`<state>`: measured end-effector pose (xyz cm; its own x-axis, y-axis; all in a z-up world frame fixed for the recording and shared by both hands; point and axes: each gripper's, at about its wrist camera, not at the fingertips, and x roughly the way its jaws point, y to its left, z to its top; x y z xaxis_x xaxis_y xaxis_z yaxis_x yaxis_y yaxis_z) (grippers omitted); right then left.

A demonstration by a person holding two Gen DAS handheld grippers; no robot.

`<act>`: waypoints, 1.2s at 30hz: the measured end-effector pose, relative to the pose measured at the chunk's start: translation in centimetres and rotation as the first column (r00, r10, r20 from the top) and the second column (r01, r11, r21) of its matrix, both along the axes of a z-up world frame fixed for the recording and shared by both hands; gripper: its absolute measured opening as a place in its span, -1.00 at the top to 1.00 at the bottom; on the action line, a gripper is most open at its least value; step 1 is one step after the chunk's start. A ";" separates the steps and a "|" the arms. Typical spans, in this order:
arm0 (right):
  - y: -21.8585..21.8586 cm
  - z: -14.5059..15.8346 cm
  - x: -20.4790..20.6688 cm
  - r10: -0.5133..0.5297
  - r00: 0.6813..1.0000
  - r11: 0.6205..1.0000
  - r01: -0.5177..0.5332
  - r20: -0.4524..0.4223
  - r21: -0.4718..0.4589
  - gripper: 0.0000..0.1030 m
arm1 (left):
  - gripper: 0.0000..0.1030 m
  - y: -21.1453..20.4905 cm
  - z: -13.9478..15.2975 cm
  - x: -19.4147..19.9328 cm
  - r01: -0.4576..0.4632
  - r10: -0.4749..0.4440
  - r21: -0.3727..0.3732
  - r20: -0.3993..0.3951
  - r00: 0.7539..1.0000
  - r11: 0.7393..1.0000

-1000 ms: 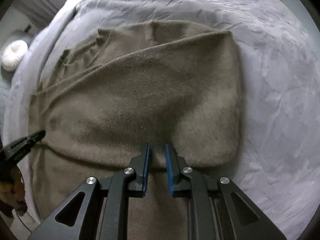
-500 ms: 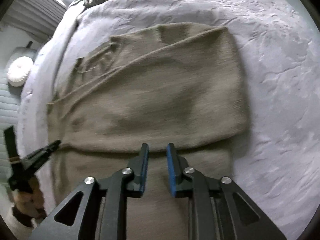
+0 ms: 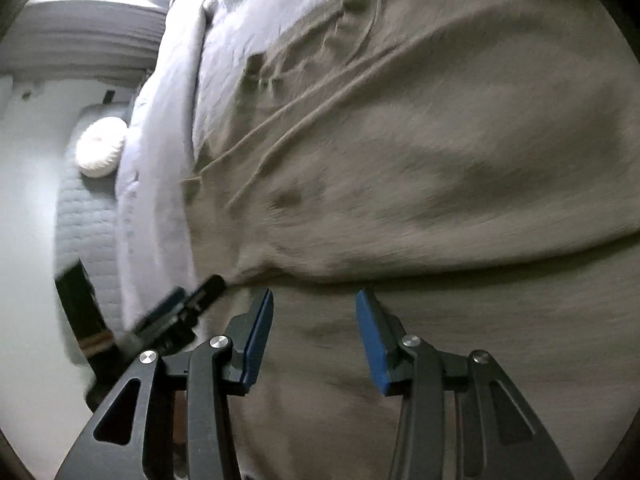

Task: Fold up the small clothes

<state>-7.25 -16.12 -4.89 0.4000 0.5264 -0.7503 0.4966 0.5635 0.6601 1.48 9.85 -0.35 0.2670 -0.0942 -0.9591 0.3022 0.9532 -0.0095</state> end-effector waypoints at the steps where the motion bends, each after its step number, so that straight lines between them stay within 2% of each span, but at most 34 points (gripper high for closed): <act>1: 0.1 -0.4 0.2 -0.022 1.000 0.999 0.022 -0.006 0.026 0.08 | -0.98 0.4 0.0 -0.2 -0.006 0.006 -0.007 -0.008 1.000 1.000; 6: -0.5 -2.6 0.4 -0.197 0.980 0.966 0.200 -0.035 0.163 0.11 | -0.98 1.8 -0.3 0.1 -0.055 0.054 -0.017 -0.053 0.997 0.998; 7: -0.5 -2.9 0.3 -0.218 0.975 0.963 0.223 -0.047 0.152 0.40 | -0.98 2.4 -0.5 0.1 -0.071 0.069 -0.029 -0.065 0.995 0.997; 8: -0.3 -3.3 0.3 -0.219 0.974 0.964 0.226 -0.066 0.137 0.80 | -0.98 2.8 -0.5 0.1 -0.082 0.080 -0.033 -0.070 0.994 0.996; 12: 0.5 -4.0 0.4 -0.181 0.979 0.974 0.192 -0.098 0.116 0.82 | -0.98 3.8 -0.7 -0.3 -0.092 0.092 -0.004 -0.055 0.994 0.996; 18: 1.9 -2.0 1.3 -0.058 0.994 0.996 0.064 -0.091 0.061 0.80 | -0.98 4.2 -0.9 -0.7 -0.068 0.067 -0.006 -0.083 0.994 0.998; 19: 2.1 -1.5 1.2 -0.040 0.995 0.998 0.044 -0.087 0.043 0.79 | -0.98 4.4 -0.8 -0.9 -0.062 0.061 -0.012 -0.093 0.994 0.998; 21: 2.3 -0.4 0.9 -0.013 0.996 1.000 0.013 -0.083 -0.007 0.52 | -0.98 4.7 -0.8 -1.5 -0.056 0.054 -0.010 -0.105 0.993 0.998; 22: 2.3 0.1 0.7 -0.007 0.997 1.000 0.004 -0.080 -0.027 0.17 | -0.98 4.7 -0.7 -1.6 -0.052 0.051 -0.010 -0.109 0.993 0.999; 23: 2.3 0.7 0.5 -0.002 0.997 0.999 -0.002 -0.075 -0.047 -0.08 | -0.98 4.8 -0.5 -1.8 -0.048 0.046 -0.012 -0.113 0.993 0.999; 30: 1.2 3.9 -3.8 0.021 0.995 0.984 -0.038 -0.102 -0.176 -0.15 | -0.98 5.3 1.4 -4.6 0.013 -0.016 -0.019 -0.131 0.991 1.000; 32: 1.1 4.6 -5.4 0.006 0.994 0.981 -0.027 -0.108 -0.191 -0.29 | -0.98 5.6 2.1 -5.6 0.030 -0.034 -0.029 -0.140 0.990 0.999; 36: 1.8 5.7 -8.4 -0.044 0.990 0.977 0.015 -0.131 -0.213 -0.31 | -0.98 7.1 3.6 -7.5 0.069 -0.076 -0.051 -0.151 0.986 0.996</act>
